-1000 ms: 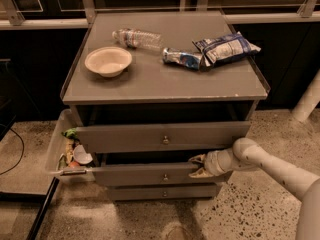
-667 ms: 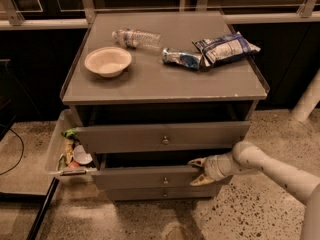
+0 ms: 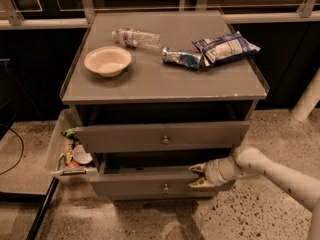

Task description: Open middle drawer

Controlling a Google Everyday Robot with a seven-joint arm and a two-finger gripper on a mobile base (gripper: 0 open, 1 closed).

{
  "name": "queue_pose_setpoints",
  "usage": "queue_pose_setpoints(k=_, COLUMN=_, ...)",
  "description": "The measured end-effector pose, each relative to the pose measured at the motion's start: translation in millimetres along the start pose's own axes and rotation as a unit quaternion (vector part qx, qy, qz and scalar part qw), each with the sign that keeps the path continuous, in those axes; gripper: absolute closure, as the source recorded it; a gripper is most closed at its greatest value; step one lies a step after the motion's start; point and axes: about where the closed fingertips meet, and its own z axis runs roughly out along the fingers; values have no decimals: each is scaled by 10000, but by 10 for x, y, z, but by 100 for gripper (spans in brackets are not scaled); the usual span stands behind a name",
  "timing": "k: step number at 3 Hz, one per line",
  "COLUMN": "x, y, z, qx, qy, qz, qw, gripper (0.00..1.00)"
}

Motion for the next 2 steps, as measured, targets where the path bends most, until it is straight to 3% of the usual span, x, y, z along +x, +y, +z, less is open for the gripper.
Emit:
queue_pose_setpoints(k=1, x=-18, y=25, z=-18, qx=-2, qy=-1, qz=-1, qw=10000, gripper=100)
queue_pose_setpoints(k=2, x=-22, y=143, z=-58, qx=-20, qy=-13, qz=-8, qw=10000, gripper=100)
